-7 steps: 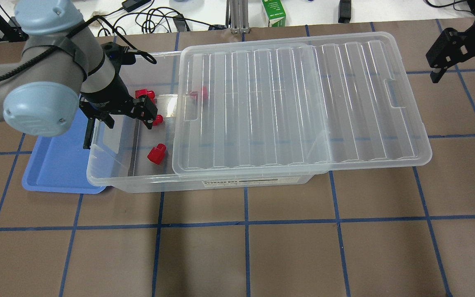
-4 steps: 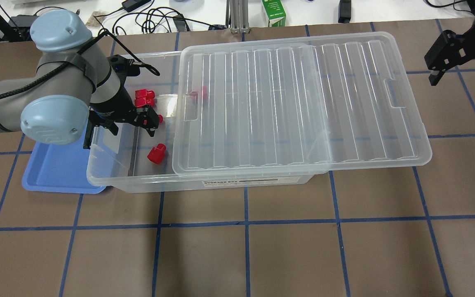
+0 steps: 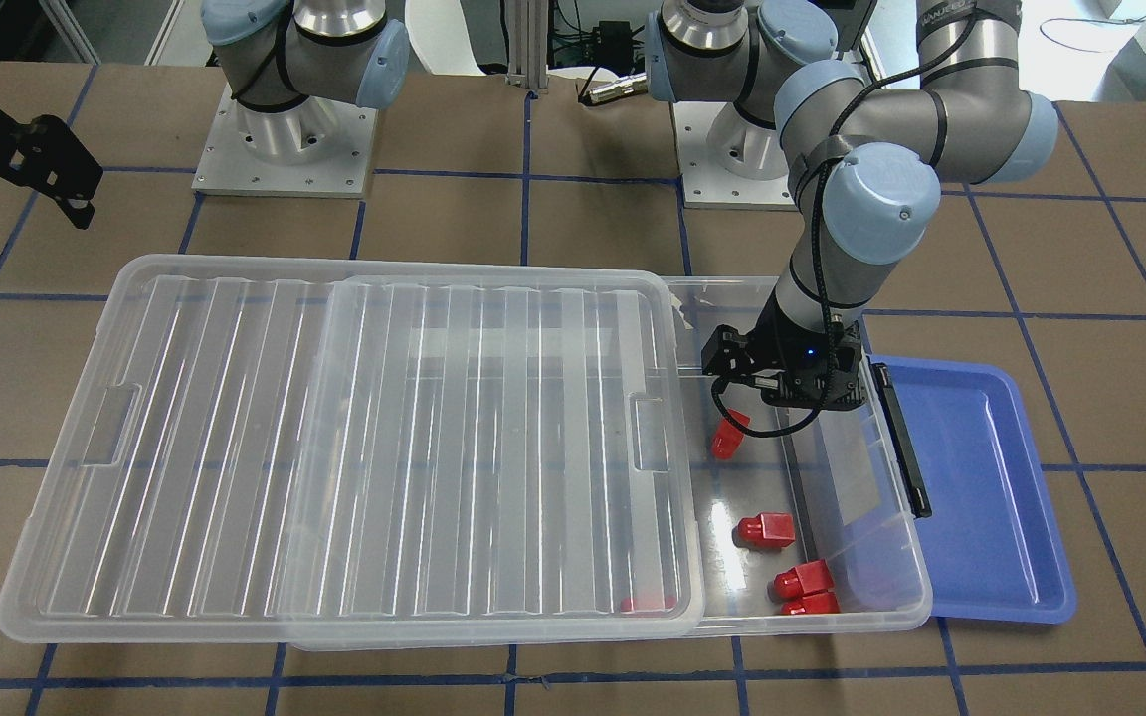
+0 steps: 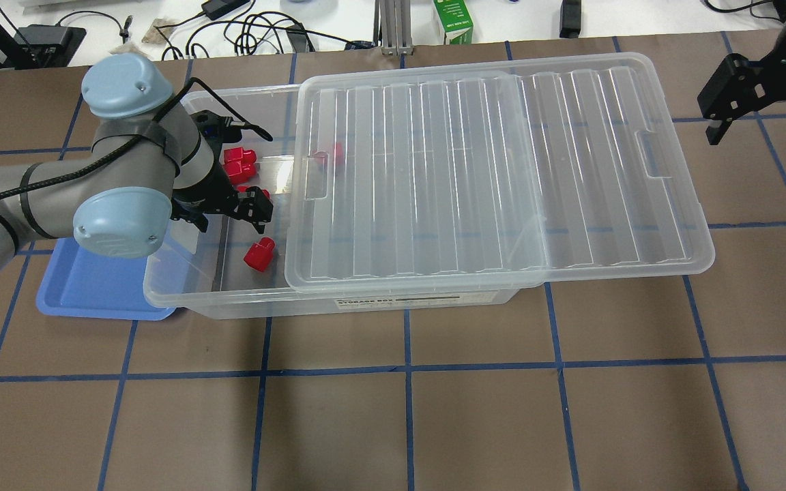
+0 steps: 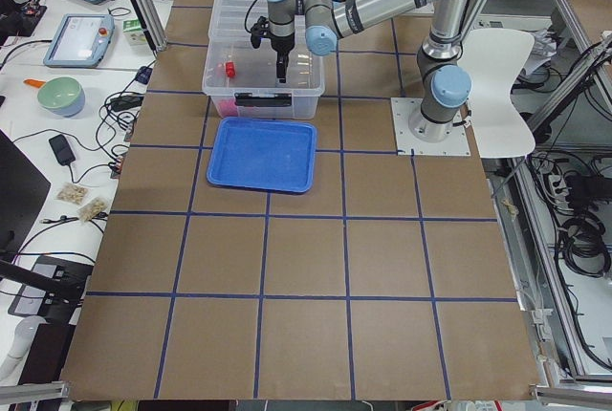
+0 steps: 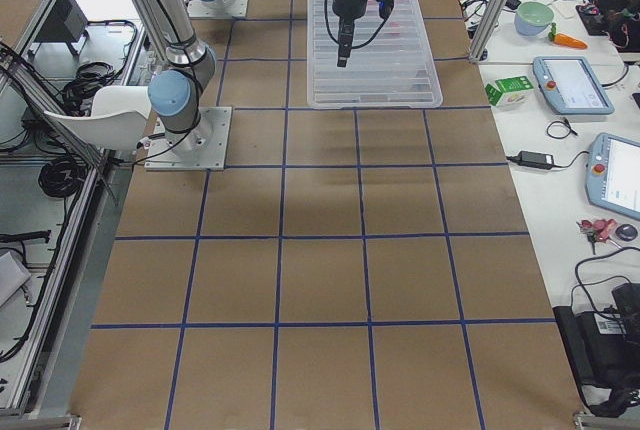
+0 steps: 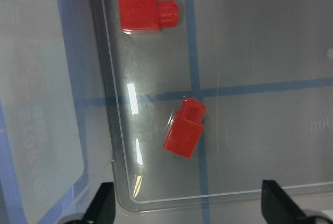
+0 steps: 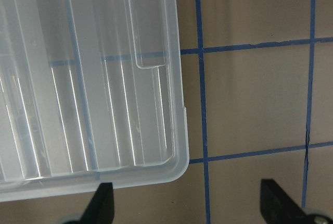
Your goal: Place red block in blue tray from box
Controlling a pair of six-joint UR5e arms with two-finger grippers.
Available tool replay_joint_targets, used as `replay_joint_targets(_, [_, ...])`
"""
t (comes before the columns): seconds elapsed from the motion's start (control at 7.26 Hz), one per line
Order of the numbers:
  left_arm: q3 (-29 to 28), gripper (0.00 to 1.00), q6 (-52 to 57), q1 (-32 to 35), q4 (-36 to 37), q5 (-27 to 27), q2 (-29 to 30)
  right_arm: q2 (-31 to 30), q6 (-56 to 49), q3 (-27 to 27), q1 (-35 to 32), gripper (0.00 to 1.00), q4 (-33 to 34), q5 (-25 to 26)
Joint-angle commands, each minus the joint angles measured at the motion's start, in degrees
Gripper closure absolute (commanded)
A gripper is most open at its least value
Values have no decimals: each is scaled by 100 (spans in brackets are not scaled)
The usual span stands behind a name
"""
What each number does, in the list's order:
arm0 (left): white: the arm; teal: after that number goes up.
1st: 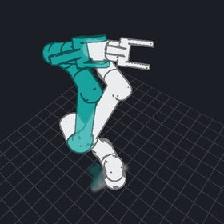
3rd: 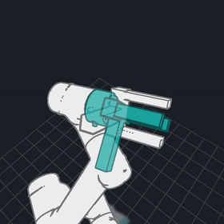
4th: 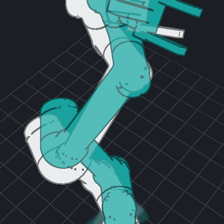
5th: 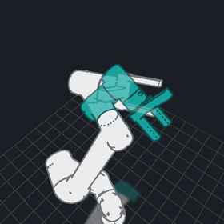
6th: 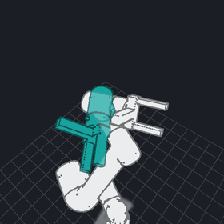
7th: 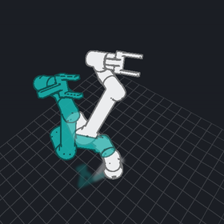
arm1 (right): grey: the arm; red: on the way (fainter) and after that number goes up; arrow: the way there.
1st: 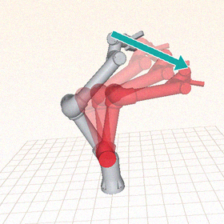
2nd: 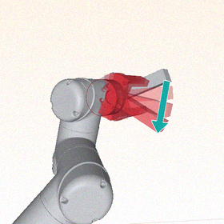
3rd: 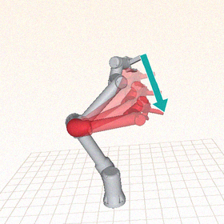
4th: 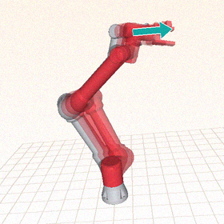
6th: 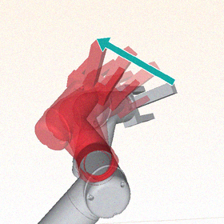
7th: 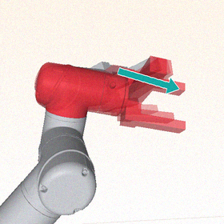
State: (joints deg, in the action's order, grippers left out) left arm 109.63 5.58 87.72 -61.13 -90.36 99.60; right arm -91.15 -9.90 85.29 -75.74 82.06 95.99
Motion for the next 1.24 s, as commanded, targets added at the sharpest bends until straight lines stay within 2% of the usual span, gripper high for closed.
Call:
replay_joint_targets(0.0, [33, 0, -406, 9, 92, 1, 182, 1, -11, -4, -20, 0, 3, 7])
replay_joint_targets(1.1, [252, 0, -189, 17, 786, 10, 859, 18, 59, 23, -29, 0, 12, -81])
